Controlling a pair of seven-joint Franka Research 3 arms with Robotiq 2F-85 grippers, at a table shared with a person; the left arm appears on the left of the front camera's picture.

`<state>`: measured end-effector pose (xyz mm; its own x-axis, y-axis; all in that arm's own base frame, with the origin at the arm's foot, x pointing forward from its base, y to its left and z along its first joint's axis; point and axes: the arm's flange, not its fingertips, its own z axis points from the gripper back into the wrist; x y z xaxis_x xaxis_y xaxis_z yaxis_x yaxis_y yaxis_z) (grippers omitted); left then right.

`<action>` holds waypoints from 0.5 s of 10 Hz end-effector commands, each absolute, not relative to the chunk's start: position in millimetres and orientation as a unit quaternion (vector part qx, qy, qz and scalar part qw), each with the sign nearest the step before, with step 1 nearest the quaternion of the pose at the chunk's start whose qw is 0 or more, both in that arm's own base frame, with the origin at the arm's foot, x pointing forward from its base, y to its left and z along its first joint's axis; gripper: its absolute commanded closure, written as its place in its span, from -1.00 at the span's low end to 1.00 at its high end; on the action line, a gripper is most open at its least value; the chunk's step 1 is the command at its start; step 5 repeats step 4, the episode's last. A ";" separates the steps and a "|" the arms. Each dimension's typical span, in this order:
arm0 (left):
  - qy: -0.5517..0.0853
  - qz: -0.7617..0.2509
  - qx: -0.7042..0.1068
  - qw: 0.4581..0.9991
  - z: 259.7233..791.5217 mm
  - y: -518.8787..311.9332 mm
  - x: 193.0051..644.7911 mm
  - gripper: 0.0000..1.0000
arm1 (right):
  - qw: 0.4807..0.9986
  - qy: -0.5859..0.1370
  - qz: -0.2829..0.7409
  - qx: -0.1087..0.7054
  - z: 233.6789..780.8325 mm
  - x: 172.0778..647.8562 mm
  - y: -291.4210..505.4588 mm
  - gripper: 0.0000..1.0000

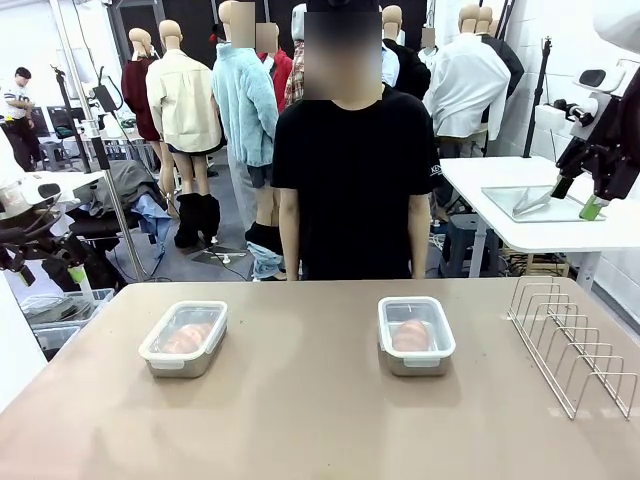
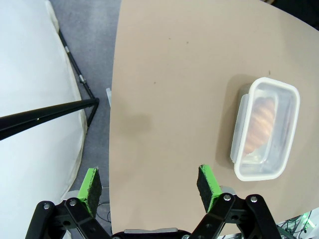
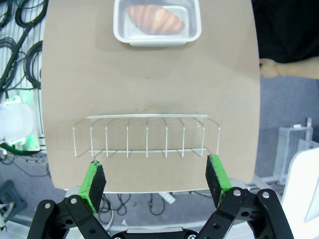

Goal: Place the bread in airtight containers.
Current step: Release when the human grabs the Airtight Container lid.

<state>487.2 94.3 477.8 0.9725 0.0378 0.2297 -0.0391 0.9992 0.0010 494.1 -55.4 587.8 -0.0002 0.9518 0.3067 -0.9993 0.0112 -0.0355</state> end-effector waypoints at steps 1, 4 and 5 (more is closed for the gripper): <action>-0.120 0.021 0.003 0.993 477.5 96.0 485.8 -1.00 | 0.700 -0.114 0.698 0.095 589.7 496.1 -55.5 -1.00; -0.120 0.021 0.003 0.993 477.5 96.0 485.8 -1.00 | 0.700 -0.114 0.698 0.095 589.7 496.1 -55.5 -1.00; -0.120 0.021 0.003 0.993 477.5 96.0 485.8 -1.00 | 0.700 -0.114 0.698 0.095 589.7 496.1 -55.5 -1.00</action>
